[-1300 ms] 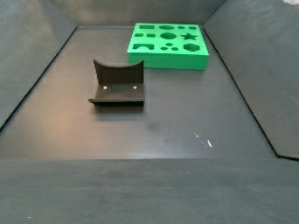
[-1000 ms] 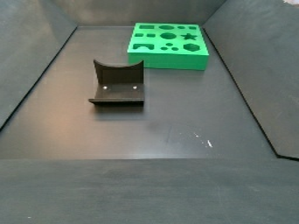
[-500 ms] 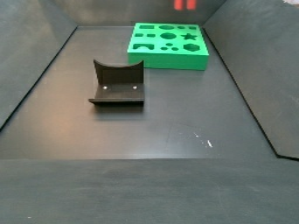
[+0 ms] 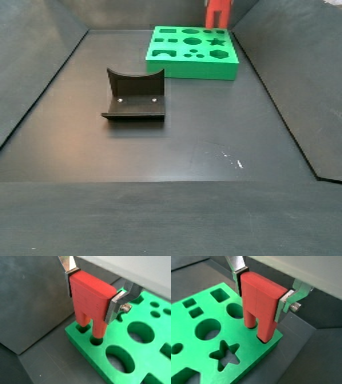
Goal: Insert the square-circle object.
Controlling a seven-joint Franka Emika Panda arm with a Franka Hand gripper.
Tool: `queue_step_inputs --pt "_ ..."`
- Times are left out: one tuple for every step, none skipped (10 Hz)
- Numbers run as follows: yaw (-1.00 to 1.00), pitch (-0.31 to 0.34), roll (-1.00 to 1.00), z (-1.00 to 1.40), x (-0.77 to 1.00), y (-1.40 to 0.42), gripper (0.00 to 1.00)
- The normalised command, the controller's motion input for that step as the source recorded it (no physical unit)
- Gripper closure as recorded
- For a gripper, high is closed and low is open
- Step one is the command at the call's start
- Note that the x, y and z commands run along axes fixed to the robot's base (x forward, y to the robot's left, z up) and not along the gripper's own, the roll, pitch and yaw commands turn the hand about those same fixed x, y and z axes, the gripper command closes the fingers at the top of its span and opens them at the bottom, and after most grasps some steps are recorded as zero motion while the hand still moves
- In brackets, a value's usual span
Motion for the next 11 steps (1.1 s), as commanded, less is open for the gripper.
queue_step_inputs --pt "-0.19 0.000 -0.10 -0.22 0.02 -0.07 1.00" --pt "-0.27 0.006 -0.05 -0.24 0.00 -0.05 1.00" --pt "-0.31 0.006 -0.05 -0.24 0.00 -0.05 1.00" --pt "-0.28 0.010 -0.03 -0.30 0.00 -0.02 1.00" --pt "-0.21 0.000 -0.01 -0.38 0.07 -0.06 1.00" --pt "-0.15 0.000 -0.03 -0.44 0.25 -0.11 1.00" --pt "-0.06 0.000 0.00 -0.59 0.43 0.00 1.00" --pt "-0.03 0.000 0.00 -0.60 0.37 0.00 1.00" --pt "-0.01 0.000 0.03 -0.61 0.31 0.00 1.00" --pt "0.00 0.000 0.09 -0.63 0.22 0.00 1.00" --pt "0.00 -0.041 0.13 -0.59 0.06 0.00 1.00"
